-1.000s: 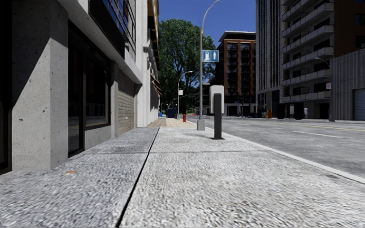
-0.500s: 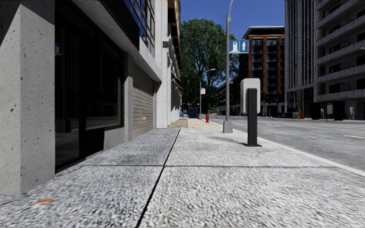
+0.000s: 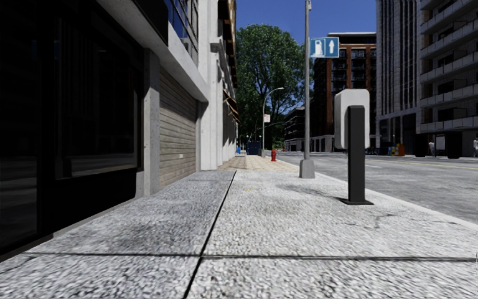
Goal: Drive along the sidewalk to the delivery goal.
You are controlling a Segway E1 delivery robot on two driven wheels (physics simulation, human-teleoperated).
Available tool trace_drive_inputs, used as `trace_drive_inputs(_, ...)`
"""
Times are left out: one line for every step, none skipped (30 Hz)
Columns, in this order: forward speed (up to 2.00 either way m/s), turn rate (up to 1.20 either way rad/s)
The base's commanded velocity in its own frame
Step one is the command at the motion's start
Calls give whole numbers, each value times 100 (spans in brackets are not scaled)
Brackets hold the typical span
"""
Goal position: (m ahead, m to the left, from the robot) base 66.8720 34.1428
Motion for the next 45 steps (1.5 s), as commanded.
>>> trace_drive_inputs(200, 0)
trace_drive_inputs(200, 0)
trace_drive_inputs(200, -28)
trace_drive_inputs(200, -120)
trace_drive_inputs(200, -120)
trace_drive_inputs(200, -120)
trace_drive_inputs(200, -68)
trace_drive_inputs(200, 0)
trace_drive_inputs(200, 0)
trace_drive_inputs(200, 0)
trace_drive_inputs(200, 0)
trace_drive_inputs(200, 0)
trace_drive_inputs(200, 0)
trace_drive_inputs(200, 0)
trace_drive_inputs(200, 0)
trace_drive_inputs(200, 0)
trace_drive_inputs(200, 0)
trace_drive_inputs(200, 0)
trace_drive_inputs(200, 0)
trace_drive_inputs(200, 0)
trace_drive_inputs(200, 0)
trace_drive_inputs(200, 0)
trace_drive_inputs(200, 0)
trace_drive_inputs(200, 0)
trace_drive_inputs(200, 0)
trace_drive_inputs(200, 0)
trace_drive_inputs(200, 0)
trace_drive_inputs(200, 0)
trace_drive_inputs(200, 0)
trace_drive_inputs(200, 0)
trace_drive_inputs(200, 0)
trace_drive_inputs(200, 0)
trace_drive_inputs(200, 0)
trace_drive_inputs(200, 0)
trace_drive_inputs(200, 0)
trace_drive_inputs(200, 0)
trace_drive_inputs(200, 0)
trace_drive_inputs(200, 0)
trace_drive_inputs(200, 0)
trace_drive_inputs(200, 0)
trace_drive_inputs(200, 0)
trace_drive_inputs(200, 0)
trace_drive_inputs(200, 0)
trace_drive_inputs(200, 0)
trace_drive_inputs(200, 0)
